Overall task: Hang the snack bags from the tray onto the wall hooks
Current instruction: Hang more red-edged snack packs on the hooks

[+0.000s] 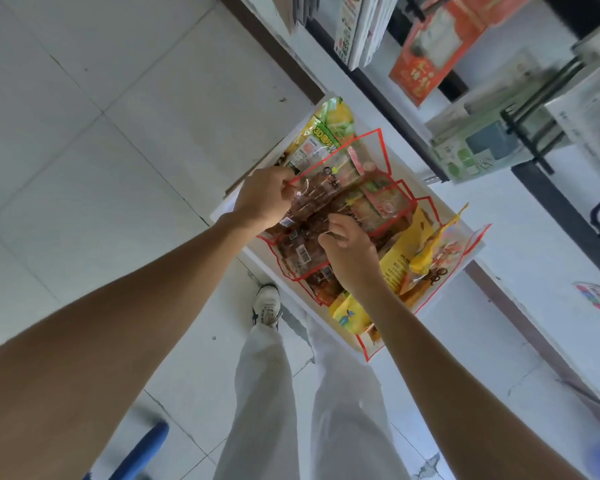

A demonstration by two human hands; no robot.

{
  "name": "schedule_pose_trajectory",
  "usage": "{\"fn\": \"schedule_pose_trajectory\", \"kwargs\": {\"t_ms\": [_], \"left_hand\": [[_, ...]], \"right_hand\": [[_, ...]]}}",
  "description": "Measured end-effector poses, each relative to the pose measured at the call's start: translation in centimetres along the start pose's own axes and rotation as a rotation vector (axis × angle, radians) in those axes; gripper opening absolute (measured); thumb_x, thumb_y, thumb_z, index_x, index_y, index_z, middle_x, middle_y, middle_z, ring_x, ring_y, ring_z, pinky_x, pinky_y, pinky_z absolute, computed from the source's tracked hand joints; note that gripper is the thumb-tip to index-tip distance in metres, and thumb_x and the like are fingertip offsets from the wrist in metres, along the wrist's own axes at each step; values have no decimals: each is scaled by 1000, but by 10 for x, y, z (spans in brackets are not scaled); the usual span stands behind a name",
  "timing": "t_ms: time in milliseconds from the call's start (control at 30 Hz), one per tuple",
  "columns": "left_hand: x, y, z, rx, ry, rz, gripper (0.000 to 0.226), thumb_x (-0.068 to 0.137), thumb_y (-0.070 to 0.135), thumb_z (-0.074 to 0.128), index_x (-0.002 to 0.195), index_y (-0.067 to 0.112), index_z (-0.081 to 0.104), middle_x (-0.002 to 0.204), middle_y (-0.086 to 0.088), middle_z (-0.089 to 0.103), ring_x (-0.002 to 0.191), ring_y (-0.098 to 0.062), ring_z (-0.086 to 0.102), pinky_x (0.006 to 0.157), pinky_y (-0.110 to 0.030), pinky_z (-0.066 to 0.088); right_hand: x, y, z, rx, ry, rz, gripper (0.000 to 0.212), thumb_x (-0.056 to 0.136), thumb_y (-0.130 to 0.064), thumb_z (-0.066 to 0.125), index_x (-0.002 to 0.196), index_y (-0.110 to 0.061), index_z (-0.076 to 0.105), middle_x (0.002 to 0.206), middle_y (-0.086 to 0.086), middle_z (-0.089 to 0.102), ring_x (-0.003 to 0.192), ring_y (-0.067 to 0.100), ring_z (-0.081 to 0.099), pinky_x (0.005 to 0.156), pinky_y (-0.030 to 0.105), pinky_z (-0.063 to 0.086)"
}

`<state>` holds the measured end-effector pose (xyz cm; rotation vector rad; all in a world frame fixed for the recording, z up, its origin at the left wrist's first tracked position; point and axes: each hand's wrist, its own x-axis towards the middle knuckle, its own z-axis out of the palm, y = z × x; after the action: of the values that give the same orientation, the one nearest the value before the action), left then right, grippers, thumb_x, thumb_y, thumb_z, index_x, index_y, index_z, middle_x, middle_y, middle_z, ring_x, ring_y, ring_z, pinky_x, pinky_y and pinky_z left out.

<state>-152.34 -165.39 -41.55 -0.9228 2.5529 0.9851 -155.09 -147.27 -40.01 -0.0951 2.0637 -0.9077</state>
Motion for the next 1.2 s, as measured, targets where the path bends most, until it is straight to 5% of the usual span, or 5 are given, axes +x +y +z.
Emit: {"fn": "schedule_pose_trajectory", "kwargs": {"t_ms": [300, 433, 767, 900, 1200], "left_hand": [[-37, 28, -60, -323, -93, 38, 7, 90, 10, 67, 86, 16, 66, 77, 5, 67, 73, -12, 65, 77, -31, 53], [-69, 65, -101, -609, -190, -5, 10, 91, 4, 65, 87, 13, 64, 77, -2, 65, 52, 0, 60, 48, -16, 46], [-139, 166, -177, -566, -258, 274, 37, 90, 12, 69, 124, 11, 57, 112, -3, 64, 87, -16, 65, 79, -38, 55], [-184, 212, -182, -224, 36, 763, 50, 91, 18, 66, 137, 21, 49, 124, 1, 40, 102, -11, 52, 92, -29, 49], [-276, 301, -180, -692, -223, 646, 43, 92, 15, 67, 133, 13, 53, 117, -1, 67, 85, 3, 69, 70, -17, 56]], "right_hand": [[-36, -18, -20, 150, 119, -3, 37, 97, -26, 59, 134, -27, 54, 123, -7, 65, 66, -4, 55, 53, 14, 43], [-71, -54, -38, 379, 193, -102, 26, 90, -24, 70, 110, -36, 59, 106, -3, 70, 82, 21, 65, 69, 38, 53], [-199, -111, -126, 566, 443, -246, 6, 79, -32, 71, 82, -35, 68, 89, 10, 73, 74, 22, 61, 70, 43, 46], [-244, -118, -157, 512, 566, -345, 15, 76, -36, 69, 90, -33, 66, 89, 4, 75, 81, 31, 70, 77, 50, 56], [-333, -105, -188, 465, 624, -670, 35, 89, -7, 60, 116, -27, 68, 109, -1, 73, 97, 13, 69, 91, 37, 55]]}}
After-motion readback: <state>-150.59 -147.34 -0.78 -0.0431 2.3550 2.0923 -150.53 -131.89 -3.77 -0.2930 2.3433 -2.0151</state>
